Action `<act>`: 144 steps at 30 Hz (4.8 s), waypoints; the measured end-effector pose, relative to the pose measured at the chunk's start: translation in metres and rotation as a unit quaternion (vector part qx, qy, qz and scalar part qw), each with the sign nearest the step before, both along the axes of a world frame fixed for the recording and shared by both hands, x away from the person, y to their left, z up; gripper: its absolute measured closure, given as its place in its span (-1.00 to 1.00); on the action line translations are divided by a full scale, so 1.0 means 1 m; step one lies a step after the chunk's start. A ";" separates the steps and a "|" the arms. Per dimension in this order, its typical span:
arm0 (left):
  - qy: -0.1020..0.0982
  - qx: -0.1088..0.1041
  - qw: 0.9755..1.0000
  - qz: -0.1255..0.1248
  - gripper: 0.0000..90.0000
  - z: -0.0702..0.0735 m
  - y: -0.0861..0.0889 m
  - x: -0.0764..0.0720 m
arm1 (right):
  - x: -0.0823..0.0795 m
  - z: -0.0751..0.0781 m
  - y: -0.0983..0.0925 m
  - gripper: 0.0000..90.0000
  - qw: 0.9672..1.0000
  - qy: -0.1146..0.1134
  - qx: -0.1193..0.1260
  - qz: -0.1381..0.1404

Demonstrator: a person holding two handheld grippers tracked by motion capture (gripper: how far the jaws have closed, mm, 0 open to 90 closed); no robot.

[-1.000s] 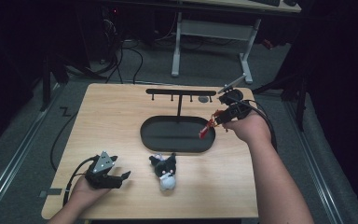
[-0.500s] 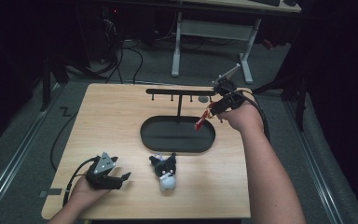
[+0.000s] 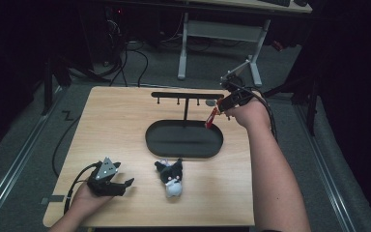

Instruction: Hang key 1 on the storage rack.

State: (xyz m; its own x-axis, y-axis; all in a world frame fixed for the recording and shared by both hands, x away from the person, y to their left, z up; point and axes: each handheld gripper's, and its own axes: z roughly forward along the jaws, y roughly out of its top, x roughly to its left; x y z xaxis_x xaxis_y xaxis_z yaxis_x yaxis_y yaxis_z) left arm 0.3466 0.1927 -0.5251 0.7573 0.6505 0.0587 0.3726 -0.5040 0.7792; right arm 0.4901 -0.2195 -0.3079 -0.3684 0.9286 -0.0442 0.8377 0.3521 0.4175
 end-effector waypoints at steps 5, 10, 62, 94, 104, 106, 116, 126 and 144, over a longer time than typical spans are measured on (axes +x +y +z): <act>0.001 -0.005 1.000 0.000 -0.53 0.000 -0.002 0.003 | 0.005 0.000 -0.007 0.48 1.000 -0.002 -0.002 -0.012; -0.001 0.003 1.000 -0.007 -0.53 0.000 -0.007 0.003 | 0.006 -0.004 -0.016 0.48 1.000 -0.006 0.006 -0.026; 0.002 0.007 0.999 -0.035 -0.47 0.002 -0.027 -0.007 | -0.091 -0.135 -0.026 -0.07 0.998 -0.028 0.048 -0.019; 0.013 0.014 0.999 0.031 1.00 0.003 -0.096 -0.017 | -0.217 -0.200 -0.060 0.02 0.970 -0.199 0.139 0.026; 0.009 0.016 1.000 -0.008 1.00 0.006 -0.132 -0.026 | -0.215 -0.199 -0.065 0.04 0.968 -0.201 0.148 0.015; 0.012 0.017 1.000 -0.019 1.00 0.006 -0.142 -0.026 | -0.214 -0.198 -0.067 0.04 0.968 -0.201 0.150 0.008; 0.007 0.026 0.997 -0.073 0.99 0.010 -0.187 -0.035 | -0.214 -0.200 -0.075 0.05 0.968 -0.200 0.150 -0.005; 0.005 0.032 0.993 -0.111 0.99 0.016 -0.220 -0.045 | -0.213 -0.201 -0.074 0.05 0.969 -0.197 0.150 -0.004; 0.003 0.029 0.998 -0.057 0.94 0.009 -0.205 -0.032 | -0.212 -0.203 -0.072 0.05 0.970 -0.190 0.150 -0.004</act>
